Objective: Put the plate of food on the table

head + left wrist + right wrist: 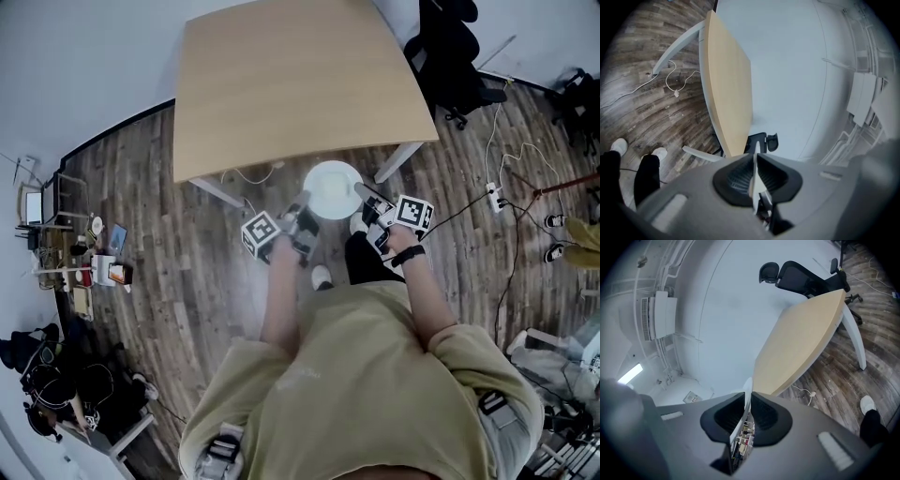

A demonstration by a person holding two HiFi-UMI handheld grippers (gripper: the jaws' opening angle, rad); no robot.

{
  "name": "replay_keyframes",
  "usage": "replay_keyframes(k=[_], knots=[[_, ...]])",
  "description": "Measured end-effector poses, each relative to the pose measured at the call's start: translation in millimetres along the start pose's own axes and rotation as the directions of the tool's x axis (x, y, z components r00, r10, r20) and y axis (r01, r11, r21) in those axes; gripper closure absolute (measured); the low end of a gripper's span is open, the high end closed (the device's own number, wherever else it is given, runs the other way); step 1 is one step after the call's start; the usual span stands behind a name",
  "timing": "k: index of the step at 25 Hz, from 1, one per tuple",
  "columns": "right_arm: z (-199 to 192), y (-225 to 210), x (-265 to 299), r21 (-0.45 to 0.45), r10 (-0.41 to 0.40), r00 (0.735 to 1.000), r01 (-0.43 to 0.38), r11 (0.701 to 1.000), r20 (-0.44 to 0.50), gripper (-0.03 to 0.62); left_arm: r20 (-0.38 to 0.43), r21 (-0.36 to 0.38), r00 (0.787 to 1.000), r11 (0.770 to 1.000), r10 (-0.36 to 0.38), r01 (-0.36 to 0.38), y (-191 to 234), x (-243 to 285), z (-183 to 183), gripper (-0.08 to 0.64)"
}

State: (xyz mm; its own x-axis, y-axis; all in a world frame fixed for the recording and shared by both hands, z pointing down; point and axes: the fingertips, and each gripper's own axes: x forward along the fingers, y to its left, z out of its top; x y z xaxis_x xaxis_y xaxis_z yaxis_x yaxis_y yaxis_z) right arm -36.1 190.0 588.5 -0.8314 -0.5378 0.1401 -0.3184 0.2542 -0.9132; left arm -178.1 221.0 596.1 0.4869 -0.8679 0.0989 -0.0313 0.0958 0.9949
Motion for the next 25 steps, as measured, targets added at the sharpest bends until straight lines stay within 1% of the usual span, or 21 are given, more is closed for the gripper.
replay_keyframes(k=[2, 4, 6, 8, 10, 13, 16, 19, 22, 25], knots=[[10, 5, 17, -0.039, 0.027, 1.000, -0.027, 0.999, 0.006, 0.545, 0.024, 0.005, 1.000, 1.000, 0.003, -0.003, -1, 7, 16, 0.540], [26, 6, 32, -0.093, 0.034, 0.999, -0.034, 0.995, -0.002, 0.541, 0.044, 0.014, 0.999, 1.000, 0.003, -0.004, -5, 22, 29, 0.540], [45, -1, 47, -0.155, 0.016, 1.000, -0.019, 0.988, -0.018, 0.534, 0.056, 0.031, 0.998, 1.000, 0.003, -0.004, -11, 42, 41, 0.538], [66, -10, 61, -0.197, -0.009, 1.000, 0.005, 0.980, -0.023, 0.528, 0.065, 0.043, 0.998, 0.999, 0.009, -0.012, -16, 66, 53, 0.537], [92, -19, 75, -0.211, -0.019, 1.000, 0.014, 0.977, -0.021, 0.526, 0.075, 0.044, 0.997, 0.999, 0.021, -0.024, -19, 94, 65, 0.537], [140, -32, 92, -0.222, -0.002, 1.000, -0.003, 0.975, -0.019, 0.524, 0.096, 0.050, 0.995, 0.998, 0.029, -0.034, -26, 142, 79, 0.537], [187, -40, 102, -0.223, 0.030, 0.999, -0.034, 0.974, -0.022, 0.525, 0.104, 0.059, 0.994, 0.997, 0.039, -0.046, -36, 190, 84, 0.537], [229, -50, 109, -0.227, 0.037, 0.999, -0.043, 0.973, -0.031, 0.524, 0.108, 0.084, 0.992, 0.994, 0.060, -0.069, -45, 232, 87, 0.537], [258, -58, 115, -0.242, 0.038, 0.998, -0.048, 0.969, -0.047, 0.523, 0.111, 0.132, 0.990, 0.986, 0.083, -0.097, -52, 259, 91, 0.537], [268, -58, 122, -0.283, 0.047, 0.996, -0.066, 0.957, -0.073, 0.523, 0.129, 0.168, 0.988, 0.980, 0.089, -0.110, -55, 266, 92, 0.537]])
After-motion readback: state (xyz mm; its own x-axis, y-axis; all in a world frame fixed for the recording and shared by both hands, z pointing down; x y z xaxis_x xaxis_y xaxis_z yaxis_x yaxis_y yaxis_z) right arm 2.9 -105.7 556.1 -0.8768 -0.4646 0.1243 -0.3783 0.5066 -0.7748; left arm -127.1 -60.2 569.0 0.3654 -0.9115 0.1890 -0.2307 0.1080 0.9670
